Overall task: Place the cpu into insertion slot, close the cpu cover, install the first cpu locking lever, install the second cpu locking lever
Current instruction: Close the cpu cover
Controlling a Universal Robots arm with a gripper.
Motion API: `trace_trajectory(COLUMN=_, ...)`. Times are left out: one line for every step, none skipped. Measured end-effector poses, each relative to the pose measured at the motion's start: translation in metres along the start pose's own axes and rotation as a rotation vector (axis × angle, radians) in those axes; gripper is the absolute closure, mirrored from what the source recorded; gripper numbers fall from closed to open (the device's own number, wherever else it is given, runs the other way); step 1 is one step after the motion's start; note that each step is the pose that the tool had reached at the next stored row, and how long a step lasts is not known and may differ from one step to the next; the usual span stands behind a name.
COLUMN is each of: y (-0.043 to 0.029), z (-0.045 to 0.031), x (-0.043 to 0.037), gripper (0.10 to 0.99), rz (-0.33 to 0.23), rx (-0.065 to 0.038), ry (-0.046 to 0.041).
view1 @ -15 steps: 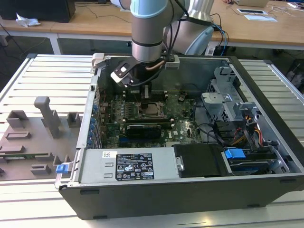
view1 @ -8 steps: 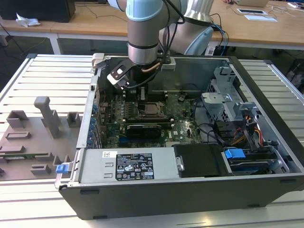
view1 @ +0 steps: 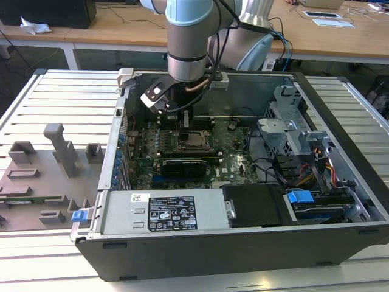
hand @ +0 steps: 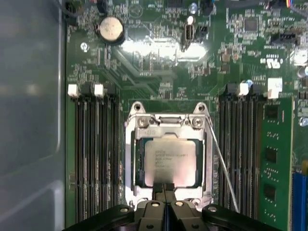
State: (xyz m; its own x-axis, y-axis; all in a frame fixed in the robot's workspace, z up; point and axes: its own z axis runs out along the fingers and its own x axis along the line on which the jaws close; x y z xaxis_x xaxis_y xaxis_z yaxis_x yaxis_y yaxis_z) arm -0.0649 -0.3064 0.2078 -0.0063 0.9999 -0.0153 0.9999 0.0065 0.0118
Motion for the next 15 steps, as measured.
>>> trace_trajectory(y=0.0022, z=-0.0008, x=0.0, gripper=0.98, rz=0.0, rx=0.0, ry=0.0)
trace_trajectory(y=0.0042, z=-0.0017, x=-0.0001, gripper=0.98, rz=0.0, rx=0.001, ry=-0.0001)
trace_trajectory(y=0.0063, z=-0.0025, x=-0.0001, gripper=0.98, rz=0.0, rx=0.002, ry=0.0)
trace_trajectory(y=0.0085, z=-0.0035, x=-0.0001, gripper=0.98, rz=0.0, rx=0.003, ry=-0.0001)
trace_trajectory(y=0.0117, z=-0.0051, x=-0.0002, gripper=0.98, rz=0.0, rx=0.005, ry=-0.0002)
trace_trajectory(y=0.0141, z=-0.0068, x=-0.0002, gripper=0.98, rz=0.0, rx=0.006, ry=0.0)
trace_trajectory(y=0.0153, z=-0.0085, x=-0.0003, gripper=0.98, rz=0.0, rx=0.007, ry=0.0)
trace_trajectory(y=0.0168, z=-0.0125, x=-0.0003, gripper=0.98, rz=0.0, rx=0.008, ry=0.0)
trace_trajectory(y=0.0174, z=-0.0171, x=-0.0004, gripper=0.98, rz=0.0, rx=0.008, ry=0.0)
trace_trajectory(y=0.0178, z=-0.0205, x=-0.0004, gripper=0.98, rz=0.0, rx=0.008, ry=0.0)
trace_trajectory(y=0.0179, z=-0.0256, x=-0.0005, gripper=0.98, rz=0.0, rx=0.008, ry=0.0)
trace_trajectory(y=0.0182, z=-0.0311, x=-0.0006, gripper=0.98, rz=0.0, rx=0.008, ry=0.0)
trace_trajectory(y=0.0184, z=-0.037, x=-0.0007, gripper=0.98, rz=0.0, rx=0.008, ry=0.0)
trace_trajectory(y=0.0185, z=-0.0413, x=-0.0008, gripper=0.98, rz=0.0, rx=0.008, ry=-0.0001)
trace_trajectory(y=0.0186, z=-0.0438, x=-0.0008, gripper=0.98, rz=0.0, rx=0.008, ry=0.0)
